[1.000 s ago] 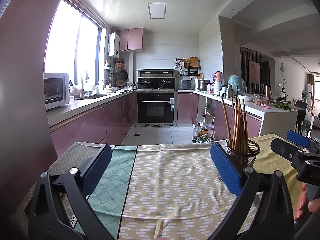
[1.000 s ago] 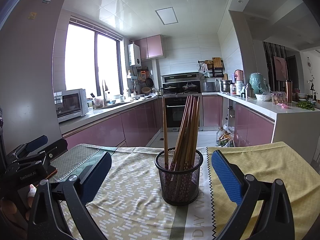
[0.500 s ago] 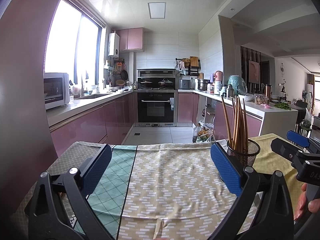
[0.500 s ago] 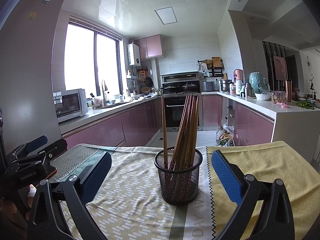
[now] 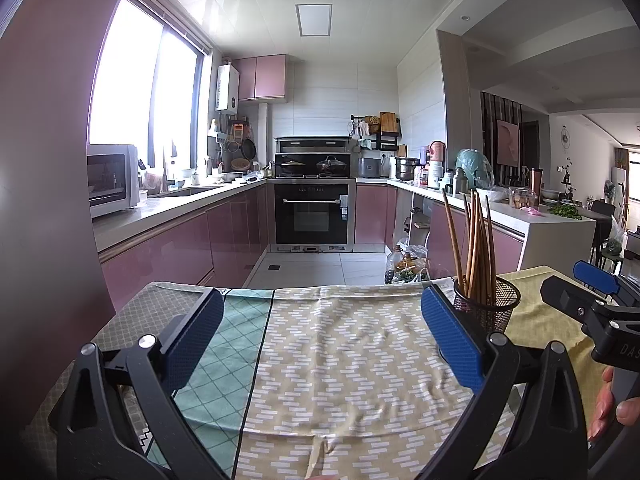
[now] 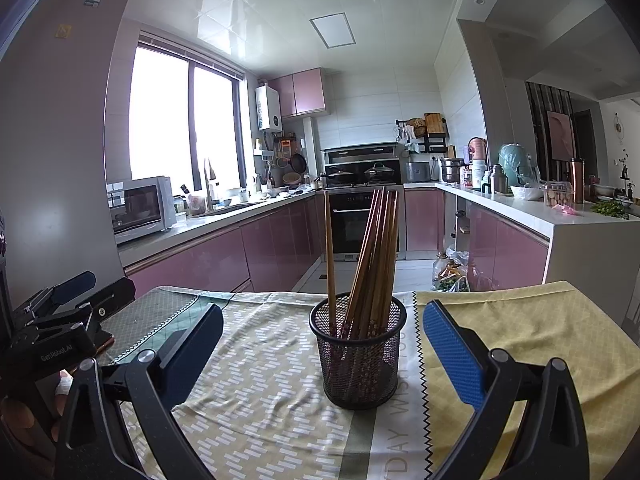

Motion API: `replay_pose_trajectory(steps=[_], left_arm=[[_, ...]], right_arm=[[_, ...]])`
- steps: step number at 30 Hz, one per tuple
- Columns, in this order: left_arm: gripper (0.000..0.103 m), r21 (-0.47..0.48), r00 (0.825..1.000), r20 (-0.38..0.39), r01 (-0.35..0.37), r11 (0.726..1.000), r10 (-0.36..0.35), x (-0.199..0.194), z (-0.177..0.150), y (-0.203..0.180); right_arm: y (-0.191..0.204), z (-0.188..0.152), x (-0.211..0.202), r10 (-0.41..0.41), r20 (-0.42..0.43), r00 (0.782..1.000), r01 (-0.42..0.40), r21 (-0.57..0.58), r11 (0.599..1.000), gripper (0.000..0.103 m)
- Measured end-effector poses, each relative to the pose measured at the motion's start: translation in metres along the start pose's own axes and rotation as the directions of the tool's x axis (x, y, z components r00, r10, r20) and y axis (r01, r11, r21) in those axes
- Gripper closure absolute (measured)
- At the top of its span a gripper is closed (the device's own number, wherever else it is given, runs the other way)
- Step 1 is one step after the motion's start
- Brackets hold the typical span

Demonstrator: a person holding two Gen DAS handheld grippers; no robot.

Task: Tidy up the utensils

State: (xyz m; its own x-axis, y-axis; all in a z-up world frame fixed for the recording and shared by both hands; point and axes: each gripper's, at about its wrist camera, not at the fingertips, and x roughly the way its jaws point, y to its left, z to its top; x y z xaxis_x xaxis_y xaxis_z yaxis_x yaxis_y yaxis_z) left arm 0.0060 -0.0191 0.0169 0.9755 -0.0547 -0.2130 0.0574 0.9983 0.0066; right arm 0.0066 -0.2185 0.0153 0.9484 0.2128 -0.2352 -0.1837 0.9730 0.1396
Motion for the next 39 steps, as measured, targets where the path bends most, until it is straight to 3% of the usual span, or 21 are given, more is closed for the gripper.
replay_pose_trajectory(steps=[39], left_arm=[[0.006, 0.024, 1.0, 0.008, 0.014, 1.0, -0.015, -0.0012, -0.0021, -0.0015]], right_arm=[[-0.0003, -0.0031, 0.0032, -0.004, -0.008, 1.0, 0.004, 0.004, 1.0, 0.006]])
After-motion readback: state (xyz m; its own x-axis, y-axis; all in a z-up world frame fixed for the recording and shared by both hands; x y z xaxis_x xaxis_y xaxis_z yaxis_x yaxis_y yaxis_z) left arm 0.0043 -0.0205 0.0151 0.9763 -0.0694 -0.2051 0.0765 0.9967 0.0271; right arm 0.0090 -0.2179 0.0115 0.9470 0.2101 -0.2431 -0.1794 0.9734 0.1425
